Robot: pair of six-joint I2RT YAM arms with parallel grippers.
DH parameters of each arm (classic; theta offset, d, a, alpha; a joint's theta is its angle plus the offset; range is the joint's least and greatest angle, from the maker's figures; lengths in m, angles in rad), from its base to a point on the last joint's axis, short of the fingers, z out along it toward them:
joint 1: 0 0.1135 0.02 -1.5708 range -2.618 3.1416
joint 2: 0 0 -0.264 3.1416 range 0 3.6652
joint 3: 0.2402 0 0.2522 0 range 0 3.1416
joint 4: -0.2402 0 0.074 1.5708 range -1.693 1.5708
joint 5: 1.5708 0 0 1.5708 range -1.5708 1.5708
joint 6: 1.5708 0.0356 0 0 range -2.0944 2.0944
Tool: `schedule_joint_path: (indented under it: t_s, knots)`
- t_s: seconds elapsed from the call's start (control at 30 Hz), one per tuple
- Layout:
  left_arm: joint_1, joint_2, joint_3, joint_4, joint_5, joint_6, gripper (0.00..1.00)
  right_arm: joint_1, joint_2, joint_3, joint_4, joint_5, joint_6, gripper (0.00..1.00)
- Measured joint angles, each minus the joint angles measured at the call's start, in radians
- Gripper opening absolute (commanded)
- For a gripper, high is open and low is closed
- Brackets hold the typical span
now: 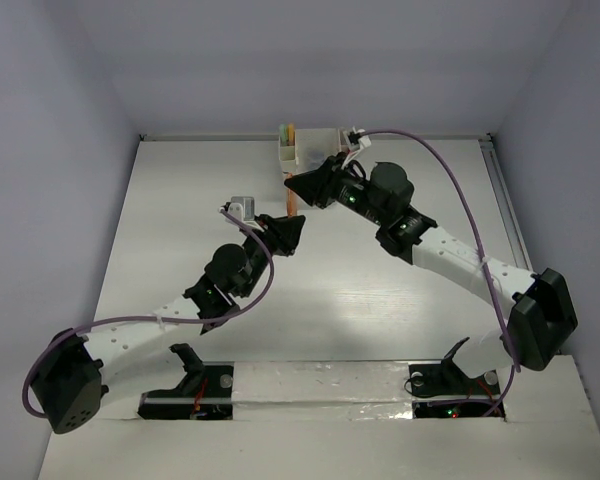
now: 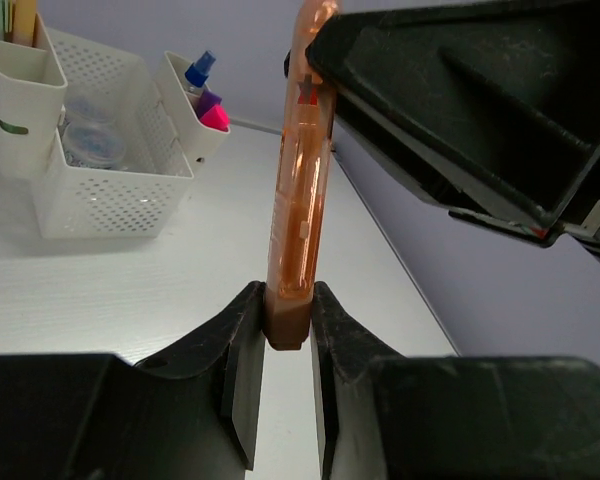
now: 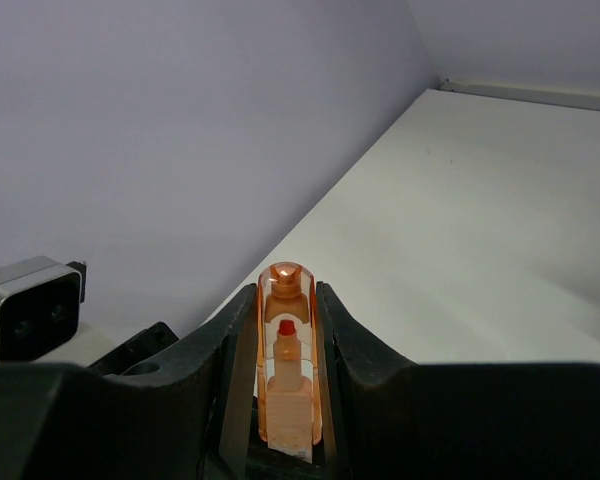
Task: Sort the stationery into containers
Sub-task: Close the pen cap on the pen.
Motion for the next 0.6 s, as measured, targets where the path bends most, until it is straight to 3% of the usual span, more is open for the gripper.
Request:
schedule_joint_path:
  t_s: [0.6]
  knots:
    - [0.0, -0.002, 0.014, -0.012, -0.023, 0.038, 0.0, 0.041, -0.004, -0.039, 0.008, 0.034, -0.024, 0.0]
